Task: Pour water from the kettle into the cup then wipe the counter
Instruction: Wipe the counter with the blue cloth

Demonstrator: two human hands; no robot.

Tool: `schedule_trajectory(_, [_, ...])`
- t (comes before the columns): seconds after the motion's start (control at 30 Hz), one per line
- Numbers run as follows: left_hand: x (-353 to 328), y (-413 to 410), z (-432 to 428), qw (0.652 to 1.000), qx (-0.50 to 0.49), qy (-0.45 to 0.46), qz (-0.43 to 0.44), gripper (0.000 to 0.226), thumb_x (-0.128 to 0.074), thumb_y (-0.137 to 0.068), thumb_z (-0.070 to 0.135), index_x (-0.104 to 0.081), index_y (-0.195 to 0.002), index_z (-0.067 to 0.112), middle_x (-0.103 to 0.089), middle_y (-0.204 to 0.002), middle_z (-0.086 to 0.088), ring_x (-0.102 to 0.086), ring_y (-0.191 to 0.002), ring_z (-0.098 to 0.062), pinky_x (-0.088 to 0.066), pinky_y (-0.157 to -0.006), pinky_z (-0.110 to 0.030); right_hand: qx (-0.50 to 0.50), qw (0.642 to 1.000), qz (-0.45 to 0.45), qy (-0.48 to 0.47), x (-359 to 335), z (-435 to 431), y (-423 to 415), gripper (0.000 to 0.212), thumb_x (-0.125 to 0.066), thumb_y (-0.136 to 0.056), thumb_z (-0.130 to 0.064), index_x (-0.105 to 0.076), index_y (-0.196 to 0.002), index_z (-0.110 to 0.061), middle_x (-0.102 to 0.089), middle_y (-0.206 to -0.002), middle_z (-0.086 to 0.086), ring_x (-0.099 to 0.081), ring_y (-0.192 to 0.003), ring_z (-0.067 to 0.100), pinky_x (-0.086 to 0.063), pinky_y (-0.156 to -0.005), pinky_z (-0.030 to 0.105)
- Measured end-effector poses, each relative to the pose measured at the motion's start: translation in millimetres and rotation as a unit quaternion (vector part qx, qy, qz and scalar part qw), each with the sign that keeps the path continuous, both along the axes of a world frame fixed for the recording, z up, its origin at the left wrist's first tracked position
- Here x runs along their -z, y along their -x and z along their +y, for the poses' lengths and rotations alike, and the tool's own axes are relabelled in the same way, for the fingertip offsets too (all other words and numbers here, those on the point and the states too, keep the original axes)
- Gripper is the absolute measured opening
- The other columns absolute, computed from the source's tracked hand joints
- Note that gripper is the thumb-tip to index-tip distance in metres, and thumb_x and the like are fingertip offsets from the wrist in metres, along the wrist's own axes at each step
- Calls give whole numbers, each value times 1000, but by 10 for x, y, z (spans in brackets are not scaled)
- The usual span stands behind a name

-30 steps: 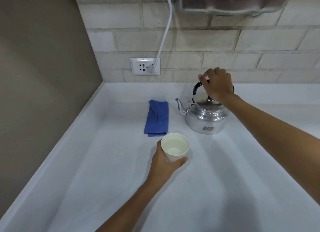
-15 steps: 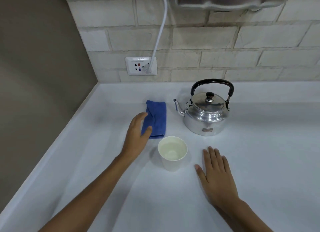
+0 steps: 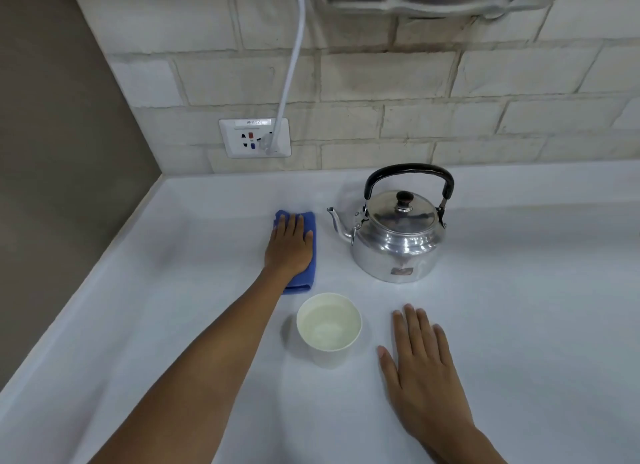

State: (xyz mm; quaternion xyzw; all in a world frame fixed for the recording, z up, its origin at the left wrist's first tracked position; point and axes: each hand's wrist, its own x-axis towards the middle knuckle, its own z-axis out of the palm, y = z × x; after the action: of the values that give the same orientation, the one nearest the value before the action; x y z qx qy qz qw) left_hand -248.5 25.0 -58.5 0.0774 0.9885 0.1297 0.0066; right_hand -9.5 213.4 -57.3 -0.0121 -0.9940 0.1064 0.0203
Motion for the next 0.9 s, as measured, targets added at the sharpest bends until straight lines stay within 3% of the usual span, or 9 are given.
schedule_trajectory(0.17, [-78, -309, 61, 996, 88, 0, -14, 51, -19, -99, 30, -11, -143, 6, -12, -155, -12, -4, -142, -28, -6, -117, -40, -3, 1000, 7, -6, 13, 10, -4, 80, 28, -73, -58, 15, -140, -16, 9, -155, 4, 19, -138, 15, 11, -113, 33])
schedule_trajectory(0.27, [-92, -720, -72, 978, 189, 18, 83, 46, -26, -97, 25, -37, -134, 1, -33, -147, -16, -26, -137, -31, -24, -114, -40, -10, 1000, 13, -5, 8, 24, -20, 78, 18, -79, -58, 4, -143, -15, 3, -155, 5, 15, -137, 14, 7, -114, 34])
schedule_trajectory(0.33, [-31, -986, -268, 963, 249, 62, 81, 50, -28, -98, 28, -18, -142, 8, -13, -153, -9, -8, -142, -28, -11, -118, -37, -12, 1000, 9, -6, 3, 39, -18, 74, 11, -81, -56, 6, -143, -17, 5, -156, 4, 17, -137, 13, 8, -114, 34])
schedule_trajectory(0.4, [17, -1219, -521, 970, 233, 41, 61, 54, -21, -96, 40, 4, -141, 22, 4, -150, 8, 10, -140, -15, 0, -116, -28, -12, 1000, 10, -9, -1, 48, -16, 73, 7, -81, -54, 5, -144, -17, 5, -156, 5, 14, -139, 14, 8, -115, 33])
schedule_trajectory(0.47, [10, -1417, -768, 981, 185, -3, 62, 52, -13, -93, 46, 5, -139, 29, 4, -147, 19, 12, -138, -3, 0, -114, -20, -12, 1000, 12, -14, -4, 47, -21, 73, 7, -81, -53, 3, -144, -15, 4, -156, 5, 10, -141, 16, 7, -115, 34])
schedule_trajectory(0.53, [-32, -1483, -961, 988, 145, -26, 48, 51, -20, -96, 41, -1, -142, 27, -1, -149, 19, 11, -136, 2, 0, -111, -15, -11, 1000, 12, -13, -5, 34, -26, 74, 7, -81, -53, 2, -144, -15, 3, -156, 6, 9, -141, 17, 5, -116, 35])
schedule_trajectory(0.63, [-91, -1370, -989, 995, 90, -21, 30, 50, -24, -98, 33, -9, -144, 19, -8, -154, 8, 6, -139, -5, -1, -112, -18, -3, 1000, 15, -12, 11, 10, -21, 76, 8, -80, -53, 0, -144, -13, 1, -156, 8, 7, -142, 19, 3, -117, 37])
schedule_trajectory(0.77, [-113, -1336, -627, 999, -8, 33, 28, 49, -19, -99, 24, -7, -143, 7, -9, -155, -8, 1, -143, -26, -6, -117, -33, -5, 1000, 23, -20, 30, 7, -27, 78, 6, -80, -52, -6, -144, -11, -6, -155, 11, -1, -142, 23, -3, -117, 40])
schedule_trajectory(0.9, [-24, -1801, -438, 999, -10, 21, 37, 50, -18, -98, 25, -5, -144, 8, -8, -156, -7, 4, -143, -25, -3, -117, -34, -12, 999, 22, -26, 45, 36, -18, 72, 1, -86, -51, -7, -144, -9, -7, -155, 13, -2, -142, 25, -4, -116, 41])
